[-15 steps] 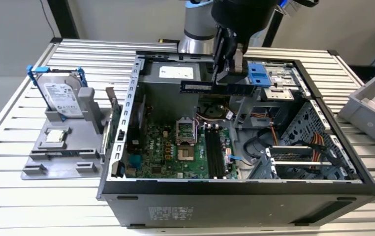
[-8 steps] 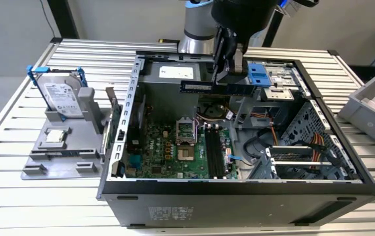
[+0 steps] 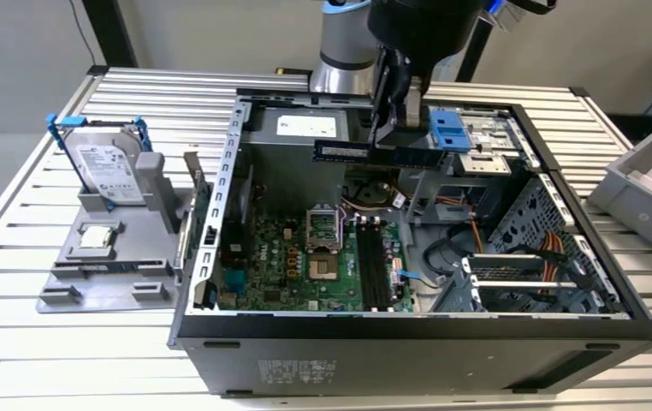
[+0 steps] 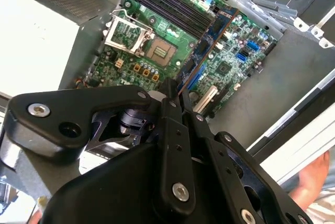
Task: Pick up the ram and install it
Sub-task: 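Insert the ram into the slot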
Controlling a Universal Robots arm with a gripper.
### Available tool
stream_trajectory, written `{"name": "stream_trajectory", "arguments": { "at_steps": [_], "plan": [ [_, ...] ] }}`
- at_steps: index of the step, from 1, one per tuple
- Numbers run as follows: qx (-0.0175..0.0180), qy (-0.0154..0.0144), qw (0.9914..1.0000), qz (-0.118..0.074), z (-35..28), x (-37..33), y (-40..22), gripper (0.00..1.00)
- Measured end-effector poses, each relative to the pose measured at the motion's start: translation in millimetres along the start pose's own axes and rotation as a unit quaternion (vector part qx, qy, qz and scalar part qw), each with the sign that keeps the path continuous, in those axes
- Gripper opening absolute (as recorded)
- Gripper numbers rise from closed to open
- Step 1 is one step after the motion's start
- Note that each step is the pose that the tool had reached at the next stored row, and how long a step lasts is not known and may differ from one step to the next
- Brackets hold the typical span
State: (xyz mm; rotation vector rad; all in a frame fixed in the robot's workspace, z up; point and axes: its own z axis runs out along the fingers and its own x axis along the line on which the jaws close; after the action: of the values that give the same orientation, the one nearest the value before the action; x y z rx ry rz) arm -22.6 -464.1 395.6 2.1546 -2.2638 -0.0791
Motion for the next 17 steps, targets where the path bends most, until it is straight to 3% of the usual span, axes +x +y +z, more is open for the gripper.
{"name": "stream_trajectory", "arguments": {
  "at_steps": [9, 17],
  "plan": [
    [0.0007, -0.0016, 0.99939, 0.035, -0.1, 4.5, -0.2, 0.0],
    [0.0016, -0.0035, 0.99732, 0.073, -0.2, 7.6, -0.3, 0.0]
  ]
}}
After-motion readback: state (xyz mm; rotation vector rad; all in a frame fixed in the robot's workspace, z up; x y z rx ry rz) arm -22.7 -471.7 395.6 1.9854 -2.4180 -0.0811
